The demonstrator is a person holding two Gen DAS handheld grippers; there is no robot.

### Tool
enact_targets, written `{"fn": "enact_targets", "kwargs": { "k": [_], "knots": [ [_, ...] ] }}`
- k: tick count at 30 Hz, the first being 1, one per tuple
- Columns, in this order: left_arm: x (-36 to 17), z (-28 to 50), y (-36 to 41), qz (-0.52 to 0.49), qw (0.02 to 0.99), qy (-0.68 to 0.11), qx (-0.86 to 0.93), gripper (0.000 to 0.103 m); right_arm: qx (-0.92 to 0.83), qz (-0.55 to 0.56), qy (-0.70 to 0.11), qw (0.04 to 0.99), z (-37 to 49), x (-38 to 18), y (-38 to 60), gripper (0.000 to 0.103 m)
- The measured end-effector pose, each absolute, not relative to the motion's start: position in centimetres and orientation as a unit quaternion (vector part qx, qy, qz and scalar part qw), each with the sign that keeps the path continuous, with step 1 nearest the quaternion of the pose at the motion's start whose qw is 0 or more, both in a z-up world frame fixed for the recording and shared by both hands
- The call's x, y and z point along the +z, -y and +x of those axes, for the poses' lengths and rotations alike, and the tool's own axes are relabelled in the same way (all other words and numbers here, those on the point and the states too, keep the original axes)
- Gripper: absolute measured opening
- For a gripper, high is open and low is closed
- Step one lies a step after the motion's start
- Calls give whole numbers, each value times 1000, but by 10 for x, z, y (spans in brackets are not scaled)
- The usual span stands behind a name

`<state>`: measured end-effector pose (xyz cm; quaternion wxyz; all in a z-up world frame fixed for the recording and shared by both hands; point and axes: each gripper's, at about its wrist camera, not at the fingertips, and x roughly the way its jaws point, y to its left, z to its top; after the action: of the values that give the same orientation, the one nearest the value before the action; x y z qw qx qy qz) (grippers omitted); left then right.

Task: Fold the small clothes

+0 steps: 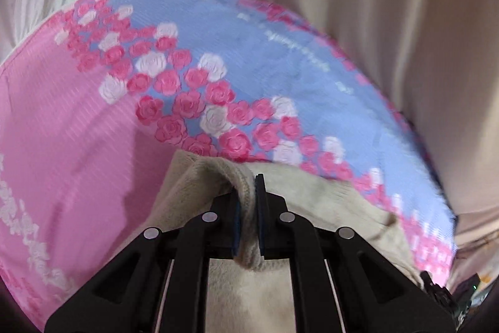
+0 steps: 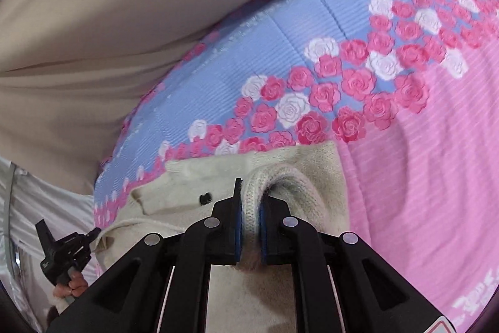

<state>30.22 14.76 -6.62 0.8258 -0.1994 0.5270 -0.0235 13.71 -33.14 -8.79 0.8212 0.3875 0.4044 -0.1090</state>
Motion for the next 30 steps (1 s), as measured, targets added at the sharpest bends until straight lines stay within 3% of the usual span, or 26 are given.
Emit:
{"fn": "enact_targets", "kwargs": {
  "k": [4,6,7,8,9,10,11,17,19,20,21,22,23,26,29,30],
  "knots": [
    [-83,309,-154,-224,811,-540,-22,15,-102,429,-384,811,126,-82,346,14],
    [-68,302,-161,-233,821,-519,-42,31,-93,424,-358,826,113,-67,348,20],
    [-55,294,-165,-226,837,-496,-49,52,-91,417,-351,833,107,-61,347,23],
    [-44,286,-168,-212,853,-475,-48,69,-107,397,-345,844,100,-53,346,40],
    [-34,277,-170,-196,867,-456,-44,76,-142,364,-330,859,88,-43,342,69],
    [-26,267,-173,-179,880,-439,-43,83,-160,342,-315,871,80,-37,340,78],
    [-24,261,-175,-170,884,-434,-48,83,-163,329,-308,878,74,-34,339,79],
    [-45,251,-165,-135,870,-470,-53,83,-127,260,-410,865,92,-56,317,79],
    [-64,263,-155,-103,860,-499,-25,78,-110,228,-443,860,109,-72,301,70],
    [-75,269,-151,-91,853,-513,-14,50,-94,227,-455,856,115,-78,297,31],
    [-86,275,-147,-79,845,-529,-13,34,-93,234,-461,851,119,-81,297,7],
    [-89,280,-146,-80,840,-537,-23,16,-98,242,-441,859,117,-75,299,7],
    [-87,282,-148,-88,839,-537,-26,12,-102,251,-418,867,113,-66,304,6],
    [-82,287,-152,-83,842,-533,-10,12,-140,269,-394,868,103,-61,327,6],
    [-98,295,-156,-80,830,-552,4,16,-149,270,-483,819,113,-106,348,10],
    [-95,295,-157,-84,831,-550,4,16,-153,269,-475,824,109,-102,347,15]
  ]
}}
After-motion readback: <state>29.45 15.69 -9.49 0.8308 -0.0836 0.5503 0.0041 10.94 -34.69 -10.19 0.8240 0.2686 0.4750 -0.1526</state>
